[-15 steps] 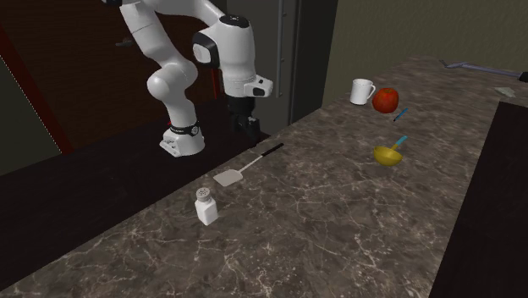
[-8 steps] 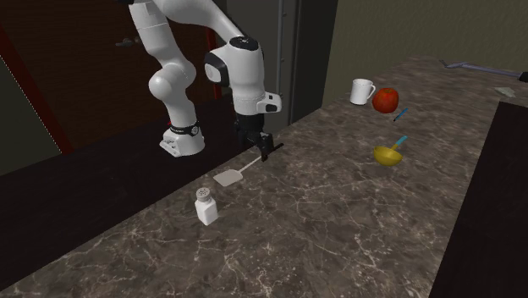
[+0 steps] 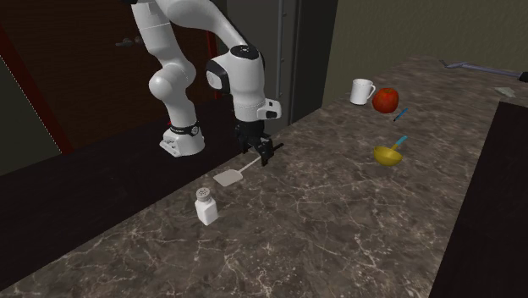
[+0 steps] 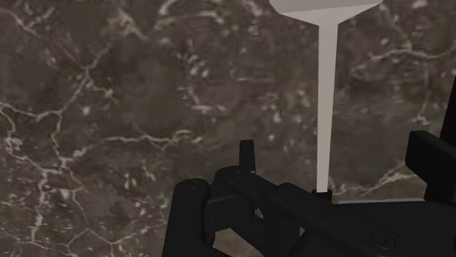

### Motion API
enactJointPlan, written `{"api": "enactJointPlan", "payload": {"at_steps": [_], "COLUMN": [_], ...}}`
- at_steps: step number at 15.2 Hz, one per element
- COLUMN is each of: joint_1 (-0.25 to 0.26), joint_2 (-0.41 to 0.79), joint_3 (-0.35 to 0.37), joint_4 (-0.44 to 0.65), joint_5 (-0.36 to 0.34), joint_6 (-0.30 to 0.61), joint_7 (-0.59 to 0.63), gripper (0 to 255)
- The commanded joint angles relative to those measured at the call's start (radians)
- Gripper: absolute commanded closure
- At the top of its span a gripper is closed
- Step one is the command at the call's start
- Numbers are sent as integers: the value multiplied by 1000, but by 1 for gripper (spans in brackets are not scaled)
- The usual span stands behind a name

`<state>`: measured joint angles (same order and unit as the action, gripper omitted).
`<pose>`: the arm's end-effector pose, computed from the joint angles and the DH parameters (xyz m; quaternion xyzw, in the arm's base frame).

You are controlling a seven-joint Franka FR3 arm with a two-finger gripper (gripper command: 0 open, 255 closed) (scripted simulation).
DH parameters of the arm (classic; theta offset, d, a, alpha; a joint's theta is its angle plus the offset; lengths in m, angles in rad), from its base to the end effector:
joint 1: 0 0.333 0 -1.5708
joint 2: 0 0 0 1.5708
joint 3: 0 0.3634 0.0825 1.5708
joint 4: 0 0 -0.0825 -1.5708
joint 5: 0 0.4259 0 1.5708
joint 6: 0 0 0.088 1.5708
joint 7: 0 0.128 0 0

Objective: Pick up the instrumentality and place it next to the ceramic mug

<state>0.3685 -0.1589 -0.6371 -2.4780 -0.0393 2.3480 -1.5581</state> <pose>0.4672 -0.1270 0.3351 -0.7886 -0.6140 -0.0260 0.0206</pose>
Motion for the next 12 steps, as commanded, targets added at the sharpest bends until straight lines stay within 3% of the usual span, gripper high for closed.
{"api": "enactJointPlan", "payload": {"at_steps": [1, 3, 4, 12], "joint_1": [0, 0, 0, 0], "joint_2": [0, 0, 0, 0], "joint_3": [0, 0, 0, 0], "joint_4": [0, 0, 0, 0], "joint_5": [0, 0, 0, 0], "joint_6": [0, 0, 0, 0], "joint_7": [0, 0, 0, 0], "gripper": [0, 0, 255, 255]}}
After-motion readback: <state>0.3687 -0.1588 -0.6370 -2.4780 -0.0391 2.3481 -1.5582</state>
